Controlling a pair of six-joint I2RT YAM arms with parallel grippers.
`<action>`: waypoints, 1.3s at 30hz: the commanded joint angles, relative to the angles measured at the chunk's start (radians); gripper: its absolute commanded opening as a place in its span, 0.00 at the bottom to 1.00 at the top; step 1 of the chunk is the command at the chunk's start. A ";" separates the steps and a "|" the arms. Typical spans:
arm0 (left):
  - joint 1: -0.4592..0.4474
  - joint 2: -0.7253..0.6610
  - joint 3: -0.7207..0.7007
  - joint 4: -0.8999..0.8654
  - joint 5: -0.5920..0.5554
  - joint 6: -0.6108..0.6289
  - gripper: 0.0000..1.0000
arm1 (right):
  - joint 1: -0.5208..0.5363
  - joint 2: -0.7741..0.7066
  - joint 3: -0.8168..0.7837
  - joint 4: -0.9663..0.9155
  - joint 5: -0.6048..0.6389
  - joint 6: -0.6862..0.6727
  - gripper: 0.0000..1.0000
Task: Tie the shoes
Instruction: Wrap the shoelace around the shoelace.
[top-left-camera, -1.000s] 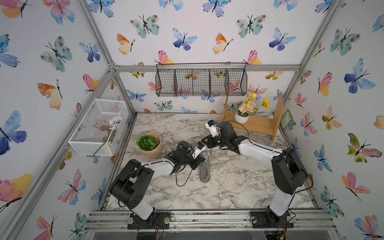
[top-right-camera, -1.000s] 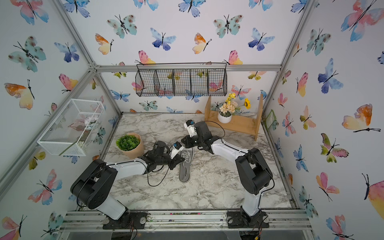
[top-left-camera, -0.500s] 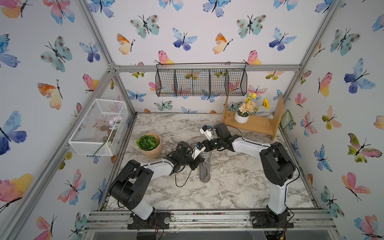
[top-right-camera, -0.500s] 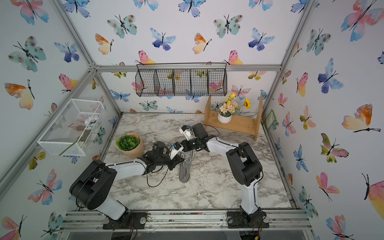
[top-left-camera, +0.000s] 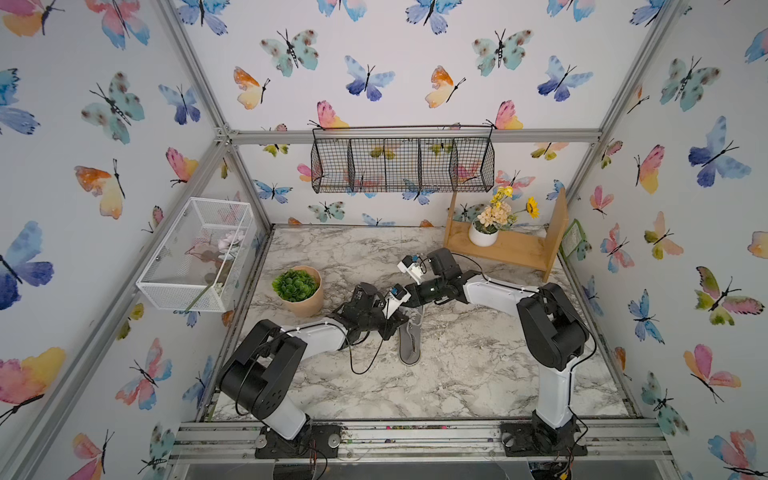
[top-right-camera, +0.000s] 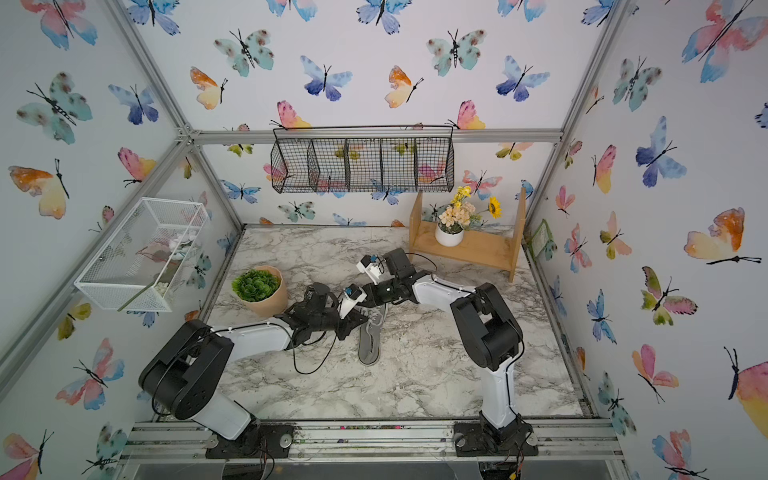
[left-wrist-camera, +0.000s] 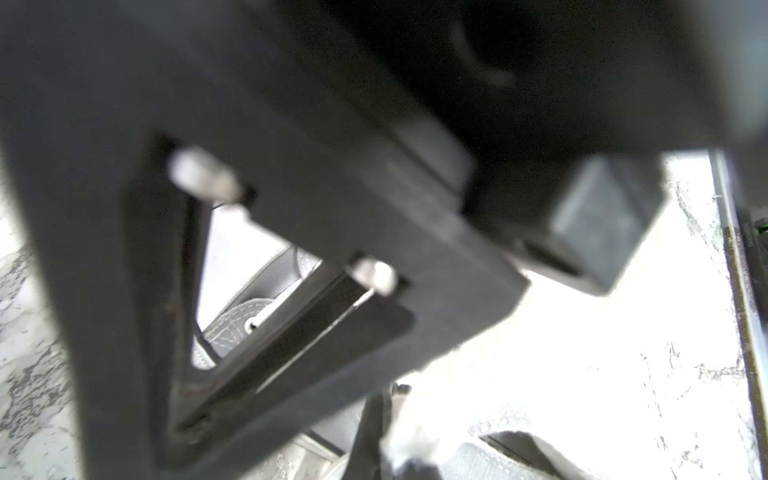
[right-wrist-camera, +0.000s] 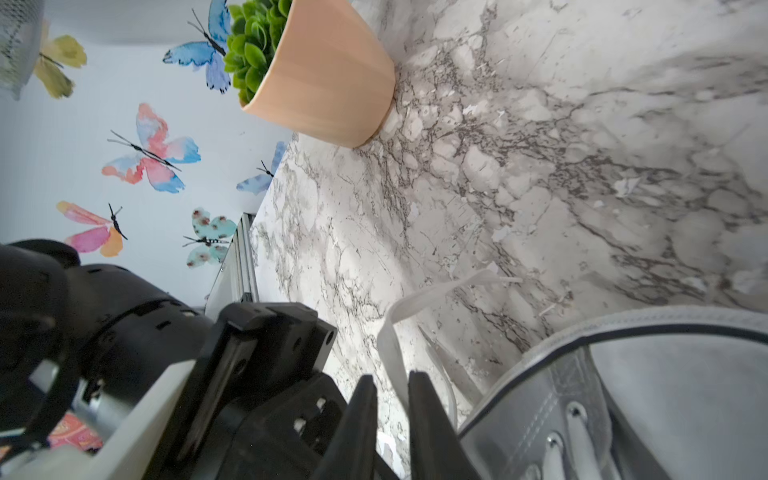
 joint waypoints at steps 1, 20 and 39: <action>0.003 -0.025 -0.010 0.010 0.022 0.007 0.00 | -0.002 0.020 -0.003 -0.029 -0.033 -0.021 0.25; 0.023 0.016 0.025 0.014 0.082 -0.064 0.00 | -0.147 -0.156 -0.160 0.050 0.072 0.008 0.41; 0.026 0.046 0.058 -0.022 0.104 -0.092 0.00 | -0.078 -0.420 -0.570 0.563 0.154 0.182 0.54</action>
